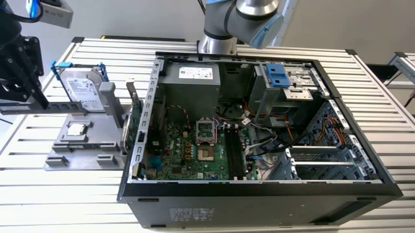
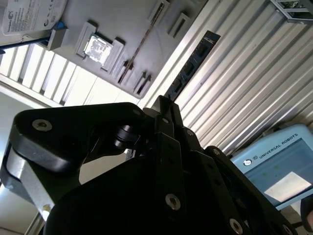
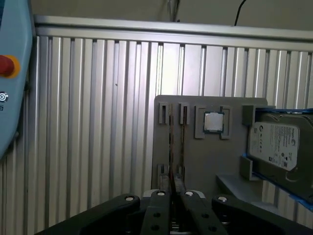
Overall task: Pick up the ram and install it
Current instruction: 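Pick up the ram and move it above insertion slot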
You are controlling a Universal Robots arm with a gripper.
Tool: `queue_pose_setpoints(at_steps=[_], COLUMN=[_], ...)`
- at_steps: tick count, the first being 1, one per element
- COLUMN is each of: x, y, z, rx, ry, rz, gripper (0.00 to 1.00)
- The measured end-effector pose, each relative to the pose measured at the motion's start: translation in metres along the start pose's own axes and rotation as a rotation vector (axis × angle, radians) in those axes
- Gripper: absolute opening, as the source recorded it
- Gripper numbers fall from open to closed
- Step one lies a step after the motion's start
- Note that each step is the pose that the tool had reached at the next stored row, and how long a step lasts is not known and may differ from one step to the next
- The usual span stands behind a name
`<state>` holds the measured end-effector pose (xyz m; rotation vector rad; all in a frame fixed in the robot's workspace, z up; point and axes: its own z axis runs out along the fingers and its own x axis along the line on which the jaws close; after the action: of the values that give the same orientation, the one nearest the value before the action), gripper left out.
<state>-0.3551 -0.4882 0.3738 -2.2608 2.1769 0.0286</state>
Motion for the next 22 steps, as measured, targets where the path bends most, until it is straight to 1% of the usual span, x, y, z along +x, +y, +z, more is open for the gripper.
queue_pose_setpoints(at_steps=[6, 15, 22], x=[-0.0001, -0.0001, 0.0002], y=[0.0001, -0.0002, -0.0073], z=[-0.0051, -0.0052, -0.0053], rx=[0.0000, -0.0001, -0.0001], ry=[0.0000, 0.0011, 0.0019], rz=[0.000, 0.000, 0.000], gripper=[0.00, 0.00, 0.00])
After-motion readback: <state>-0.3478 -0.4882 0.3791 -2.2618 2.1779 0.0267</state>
